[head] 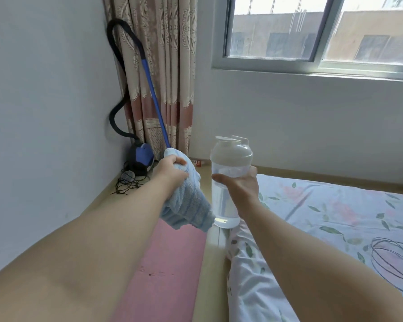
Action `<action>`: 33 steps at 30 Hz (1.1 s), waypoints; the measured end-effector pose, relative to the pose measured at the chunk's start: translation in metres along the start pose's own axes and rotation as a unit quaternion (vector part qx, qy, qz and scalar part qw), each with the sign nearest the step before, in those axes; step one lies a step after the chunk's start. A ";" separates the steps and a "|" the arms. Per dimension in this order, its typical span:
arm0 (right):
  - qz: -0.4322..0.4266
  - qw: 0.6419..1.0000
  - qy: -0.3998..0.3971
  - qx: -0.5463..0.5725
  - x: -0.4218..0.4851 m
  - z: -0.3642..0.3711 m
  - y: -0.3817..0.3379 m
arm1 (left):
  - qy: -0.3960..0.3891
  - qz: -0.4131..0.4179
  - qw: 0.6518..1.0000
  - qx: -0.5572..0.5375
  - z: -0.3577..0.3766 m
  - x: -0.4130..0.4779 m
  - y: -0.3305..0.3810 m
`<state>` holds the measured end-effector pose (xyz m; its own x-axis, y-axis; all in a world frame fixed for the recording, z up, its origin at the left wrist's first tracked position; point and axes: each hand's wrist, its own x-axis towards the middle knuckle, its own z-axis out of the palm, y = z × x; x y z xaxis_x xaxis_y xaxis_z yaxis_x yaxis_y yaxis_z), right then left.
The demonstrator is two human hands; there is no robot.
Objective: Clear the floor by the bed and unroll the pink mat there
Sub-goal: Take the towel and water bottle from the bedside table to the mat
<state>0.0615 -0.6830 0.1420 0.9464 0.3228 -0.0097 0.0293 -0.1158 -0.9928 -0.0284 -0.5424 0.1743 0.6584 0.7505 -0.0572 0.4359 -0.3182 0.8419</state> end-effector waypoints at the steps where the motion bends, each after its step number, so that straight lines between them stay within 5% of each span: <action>1: -0.003 1.000 0.007 0.000 0.028 0.006 0.000 | 0.002 -0.002 1.000 -0.006 0.006 0.026 0.006; 16: 0.017 1.000 0.000 0.011 0.363 0.098 -0.025 | 0.015 -0.043 0.999 -0.008 0.066 0.346 0.076; 33: 0.052 0.991 -0.120 -0.019 0.733 0.204 0.001 | 0.104 -0.148 0.983 -0.032 0.168 0.694 0.095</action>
<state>0.6891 -0.2548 0.1094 0.8413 0.5208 -0.1446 -0.0486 -0.1937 -0.9799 0.5727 -0.1492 0.1241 0.3653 0.9094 -0.1990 0.5458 -0.0361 0.8372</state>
